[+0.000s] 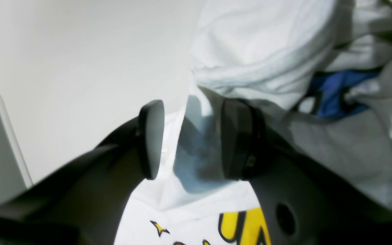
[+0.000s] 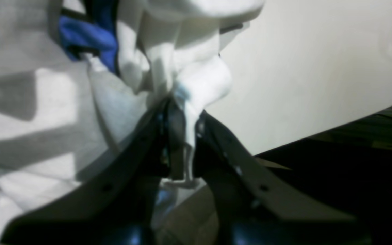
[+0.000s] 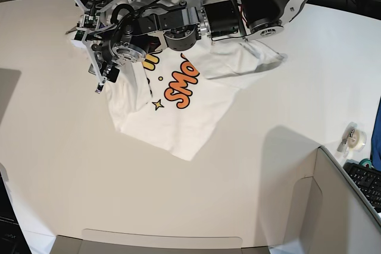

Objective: Layout the t-shirt on the table in an organized manner, then fold the t-shirt properly
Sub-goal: 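Grasp the shirt fabric beside the right gripper with the left gripper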

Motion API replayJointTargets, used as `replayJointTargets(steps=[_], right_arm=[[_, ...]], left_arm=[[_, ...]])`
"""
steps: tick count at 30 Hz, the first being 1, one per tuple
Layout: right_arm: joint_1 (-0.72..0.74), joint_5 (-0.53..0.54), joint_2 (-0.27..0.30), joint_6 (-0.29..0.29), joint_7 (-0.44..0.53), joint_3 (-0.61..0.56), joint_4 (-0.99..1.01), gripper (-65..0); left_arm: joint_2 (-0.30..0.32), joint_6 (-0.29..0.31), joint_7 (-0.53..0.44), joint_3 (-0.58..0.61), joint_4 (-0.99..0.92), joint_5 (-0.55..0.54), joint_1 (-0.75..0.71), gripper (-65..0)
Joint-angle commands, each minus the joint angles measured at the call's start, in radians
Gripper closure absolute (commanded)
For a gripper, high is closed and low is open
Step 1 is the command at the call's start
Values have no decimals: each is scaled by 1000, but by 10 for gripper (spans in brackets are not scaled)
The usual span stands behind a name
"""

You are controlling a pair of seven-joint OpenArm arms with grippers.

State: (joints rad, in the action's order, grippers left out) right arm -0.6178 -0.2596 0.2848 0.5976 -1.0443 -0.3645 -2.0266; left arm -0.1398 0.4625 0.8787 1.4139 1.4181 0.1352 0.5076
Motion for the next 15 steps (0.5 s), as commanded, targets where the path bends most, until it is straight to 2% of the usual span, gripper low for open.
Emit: replayJointTargets(steps=[1, 11, 13, 15], right_arm=[[-1, 9, 3, -11, 0, -1, -10, 0], [-6, 9, 8, -11, 0, -3, -10, 0], [-6, 9, 8, -11, 0, -3, -10, 0], [-6, 9, 8, -11, 0, -3, -10, 0]], left_arm=[[-17, 22, -13, 26, -9, -3, 12, -270], [-17, 28, -17, 70, -99, -10, 50, -253], [-17, 28, -20, 70, -101, -10, 52, -182], [-17, 28, -22, 70, -101, -10, 53, -72]])
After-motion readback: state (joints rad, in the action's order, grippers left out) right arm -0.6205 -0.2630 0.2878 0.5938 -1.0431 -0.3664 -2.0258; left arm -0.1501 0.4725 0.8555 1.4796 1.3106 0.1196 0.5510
